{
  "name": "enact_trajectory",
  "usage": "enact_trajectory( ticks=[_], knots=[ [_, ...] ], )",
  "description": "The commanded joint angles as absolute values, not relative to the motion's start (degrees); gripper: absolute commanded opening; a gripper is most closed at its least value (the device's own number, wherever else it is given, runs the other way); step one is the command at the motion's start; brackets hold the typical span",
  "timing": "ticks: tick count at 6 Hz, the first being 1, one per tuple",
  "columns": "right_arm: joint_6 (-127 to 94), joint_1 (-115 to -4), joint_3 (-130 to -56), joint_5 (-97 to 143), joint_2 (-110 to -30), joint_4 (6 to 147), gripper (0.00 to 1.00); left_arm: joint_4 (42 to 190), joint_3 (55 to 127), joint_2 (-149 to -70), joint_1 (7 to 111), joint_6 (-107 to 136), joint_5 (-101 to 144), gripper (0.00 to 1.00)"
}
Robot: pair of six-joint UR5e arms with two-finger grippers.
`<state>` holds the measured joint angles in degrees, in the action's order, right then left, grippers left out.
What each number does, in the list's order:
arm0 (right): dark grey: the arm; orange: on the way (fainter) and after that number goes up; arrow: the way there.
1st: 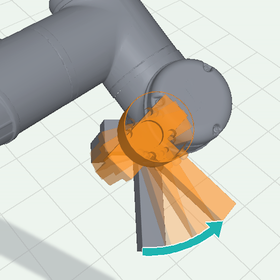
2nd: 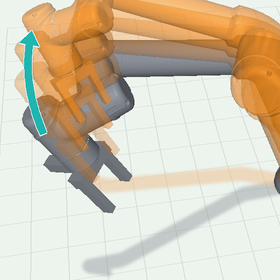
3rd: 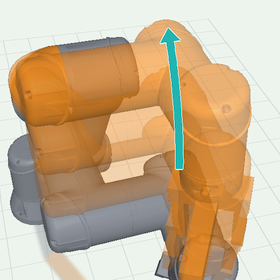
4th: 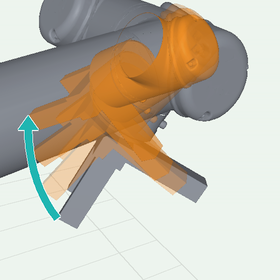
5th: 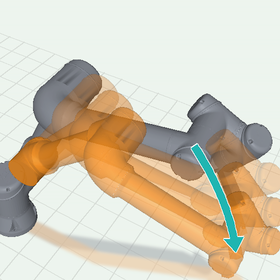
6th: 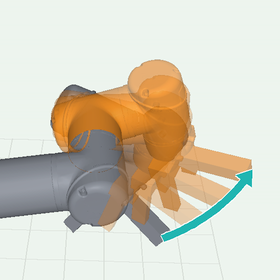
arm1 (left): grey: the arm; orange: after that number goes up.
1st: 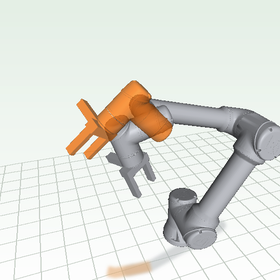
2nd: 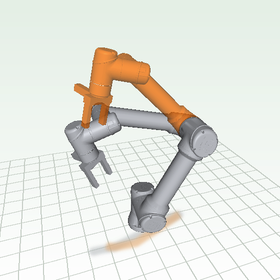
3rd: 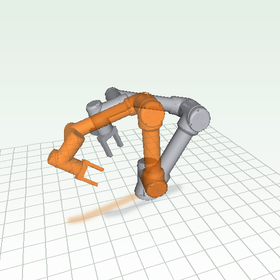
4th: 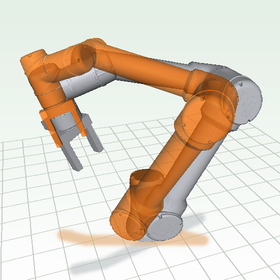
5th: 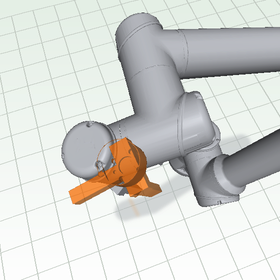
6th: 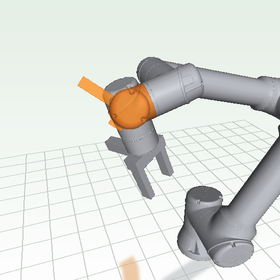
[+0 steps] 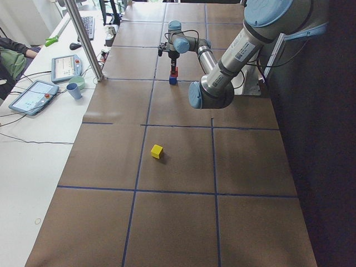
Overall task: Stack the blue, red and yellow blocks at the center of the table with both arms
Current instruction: 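Lower the red cube onto the blue cube and open the left gripper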
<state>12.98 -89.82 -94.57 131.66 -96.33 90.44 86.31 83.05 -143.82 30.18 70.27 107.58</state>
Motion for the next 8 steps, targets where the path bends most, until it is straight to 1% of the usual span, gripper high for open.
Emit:
enact_trajectory(
  ticks=[1, 2, 3, 7, 8],
  knots=[
    [12.92, -89.82, -94.57, 131.66, -96.33, 90.44, 1.00, 86.48, 82.79, -143.79, 30.50, 70.31, 107.67, 0.32],
    [13.01, -89.82, -94.57, 131.66, -96.33, 90.44, 1.00, 86.48, 82.79, -143.88, 30.41, 70.40, 107.58, 0.44],
    [13.01, -89.82, -94.57, 131.66, -96.33, 90.44, 1.00, 86.57, 82.79, -143.88, 30.24, 70.40, 107.67, 0.50],
    [12.92, -89.82, -94.57, 131.66, -96.42, 90.44, 1.00, 86.57, 82.09, -143.79, 30.06, 70.31, 107.75, 0.62],
    [13.01, -89.82, -94.57, 131.66, -96.42, 90.44, 1.00, 86.57, 81.92, -143.88, 29.97, 70.40, 107.75, 0.70]
  ],
)
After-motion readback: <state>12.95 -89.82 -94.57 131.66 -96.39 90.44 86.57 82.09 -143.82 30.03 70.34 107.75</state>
